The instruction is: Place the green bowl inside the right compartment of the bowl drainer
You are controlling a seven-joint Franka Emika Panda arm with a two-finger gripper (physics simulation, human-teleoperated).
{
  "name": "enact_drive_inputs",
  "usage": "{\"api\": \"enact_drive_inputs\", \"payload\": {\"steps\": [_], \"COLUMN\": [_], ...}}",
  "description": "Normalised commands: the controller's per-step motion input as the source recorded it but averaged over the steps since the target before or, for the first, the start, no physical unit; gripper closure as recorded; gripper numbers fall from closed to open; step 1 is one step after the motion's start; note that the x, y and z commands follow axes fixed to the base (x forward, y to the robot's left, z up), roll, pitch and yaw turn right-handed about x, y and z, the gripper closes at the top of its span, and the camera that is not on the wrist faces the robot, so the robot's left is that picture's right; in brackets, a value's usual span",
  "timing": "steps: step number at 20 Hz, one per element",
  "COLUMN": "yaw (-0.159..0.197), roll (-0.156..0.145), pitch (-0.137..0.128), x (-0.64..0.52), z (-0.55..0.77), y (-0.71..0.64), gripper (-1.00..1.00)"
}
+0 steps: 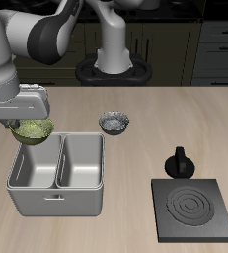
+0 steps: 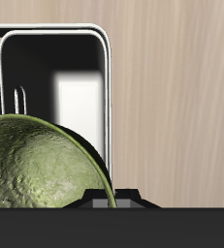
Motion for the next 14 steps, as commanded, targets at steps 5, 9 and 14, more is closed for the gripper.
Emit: {"api": "enact_drive_inputs", "payload": {"steps": [5, 9, 14], "yaw": [-0.001, 0.005, -0.006], "roll": [-0.006, 0.041, 0.041], "pitch": [0.013, -0.003, -0.039], "x": [-0.02, -0.05, -0.16], "z": [-0.09, -0.04, 0.18], "y": [-0.01, -0.01, 0.1], "gripper": [-1.0, -1.0, -1.0]}}
